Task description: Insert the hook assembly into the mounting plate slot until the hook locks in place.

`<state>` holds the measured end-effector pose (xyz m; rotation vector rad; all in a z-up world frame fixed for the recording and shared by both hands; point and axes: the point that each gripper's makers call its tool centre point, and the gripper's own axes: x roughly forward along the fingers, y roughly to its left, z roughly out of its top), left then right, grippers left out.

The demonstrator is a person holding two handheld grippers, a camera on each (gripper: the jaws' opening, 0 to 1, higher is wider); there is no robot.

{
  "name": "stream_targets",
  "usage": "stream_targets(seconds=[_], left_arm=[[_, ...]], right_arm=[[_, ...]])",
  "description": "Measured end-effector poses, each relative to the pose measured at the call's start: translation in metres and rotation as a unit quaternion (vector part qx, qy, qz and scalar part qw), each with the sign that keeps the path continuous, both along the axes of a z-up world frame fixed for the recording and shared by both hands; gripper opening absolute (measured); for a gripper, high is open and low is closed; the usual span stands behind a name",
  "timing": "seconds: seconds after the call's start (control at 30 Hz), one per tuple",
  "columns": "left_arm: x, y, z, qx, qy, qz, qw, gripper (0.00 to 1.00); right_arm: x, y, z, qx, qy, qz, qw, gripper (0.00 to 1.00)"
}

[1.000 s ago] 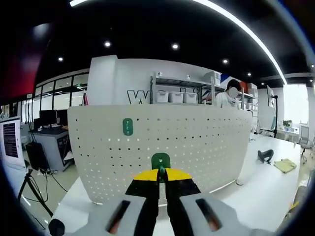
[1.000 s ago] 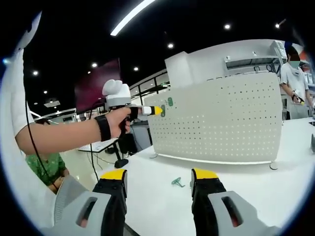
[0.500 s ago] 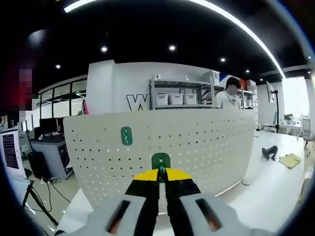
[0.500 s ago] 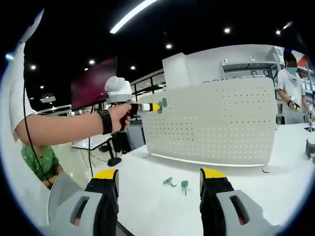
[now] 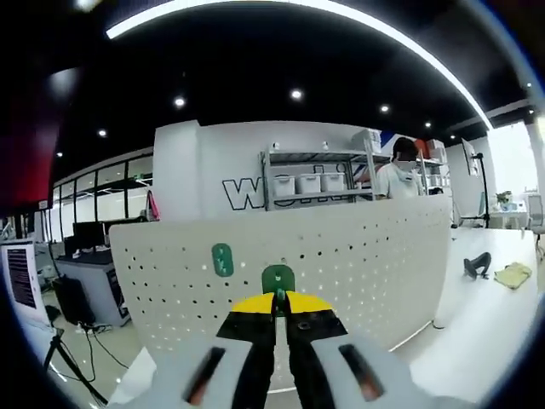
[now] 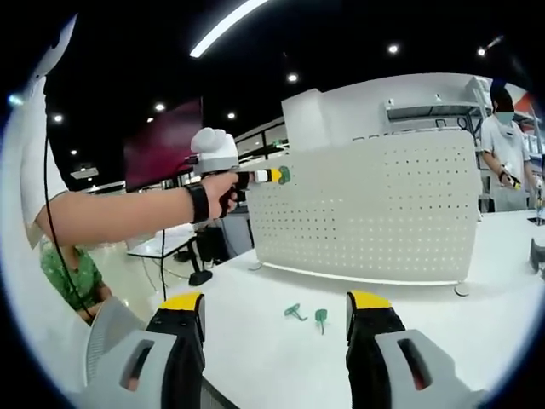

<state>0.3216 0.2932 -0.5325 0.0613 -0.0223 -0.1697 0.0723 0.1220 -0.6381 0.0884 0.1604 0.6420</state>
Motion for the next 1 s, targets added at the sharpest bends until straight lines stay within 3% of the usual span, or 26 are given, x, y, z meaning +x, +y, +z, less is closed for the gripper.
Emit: stream_targets(seconds=[1.0], left_arm=[[0.045, 0.003, 0.008, 0.003, -0.008, 0.011, 0.9999, 0.03]], right_arm=[[0.006, -0.011, -0.008, -0.002, 0.013, -0.021, 0.9997, 0.68]])
